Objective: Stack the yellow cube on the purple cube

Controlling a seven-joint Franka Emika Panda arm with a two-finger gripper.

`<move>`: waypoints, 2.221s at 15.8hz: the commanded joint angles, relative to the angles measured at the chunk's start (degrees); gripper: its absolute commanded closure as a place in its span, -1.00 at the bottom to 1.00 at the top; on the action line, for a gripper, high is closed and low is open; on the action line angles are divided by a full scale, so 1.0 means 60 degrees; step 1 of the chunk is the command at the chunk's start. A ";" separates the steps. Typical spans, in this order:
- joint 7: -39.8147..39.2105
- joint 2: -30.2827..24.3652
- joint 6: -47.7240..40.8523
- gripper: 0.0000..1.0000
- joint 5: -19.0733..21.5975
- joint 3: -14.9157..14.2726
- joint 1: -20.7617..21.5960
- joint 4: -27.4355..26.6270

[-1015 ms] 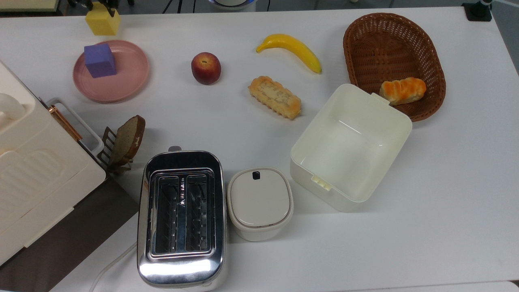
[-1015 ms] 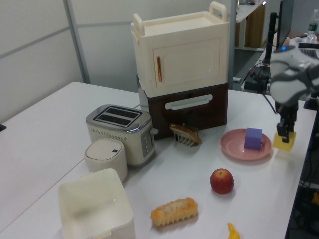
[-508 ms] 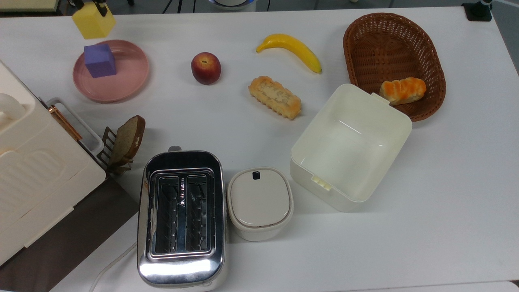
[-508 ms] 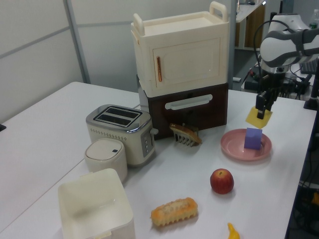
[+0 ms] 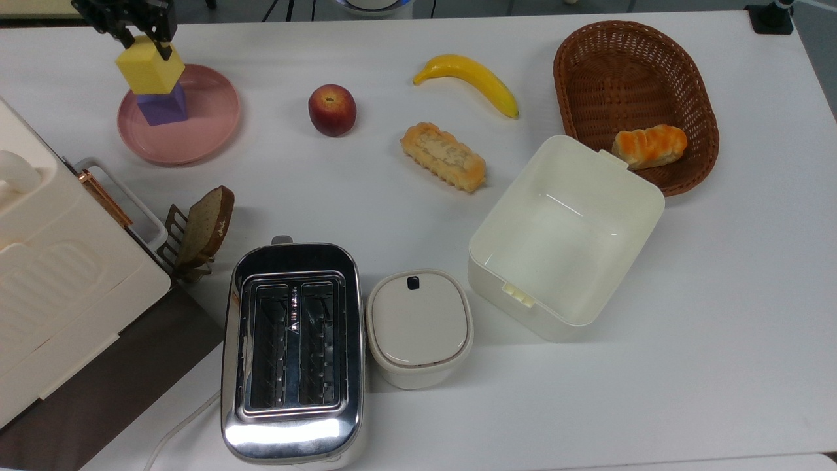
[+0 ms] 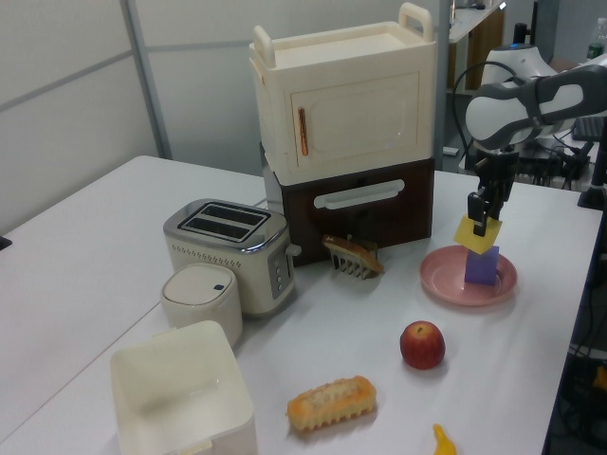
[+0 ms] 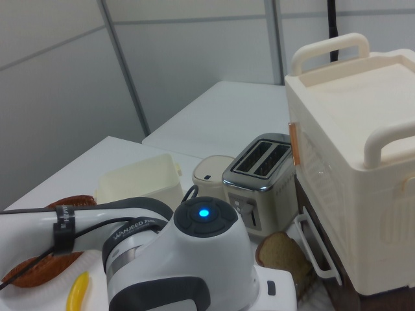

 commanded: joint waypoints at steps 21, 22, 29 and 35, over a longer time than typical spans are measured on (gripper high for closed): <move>-0.0826 0.1420 0.0626 -1.00 0.0117 -0.0097 0.0881 0.0611; -0.0841 0.1625 0.0802 -1.00 0.0132 -0.0097 0.0969 0.0640; -0.1310 0.2900 0.1140 -1.00 0.0176 0.0123 0.1160 0.1241; -0.1325 0.3150 0.1317 0.28 0.0161 0.0430 0.1101 0.1241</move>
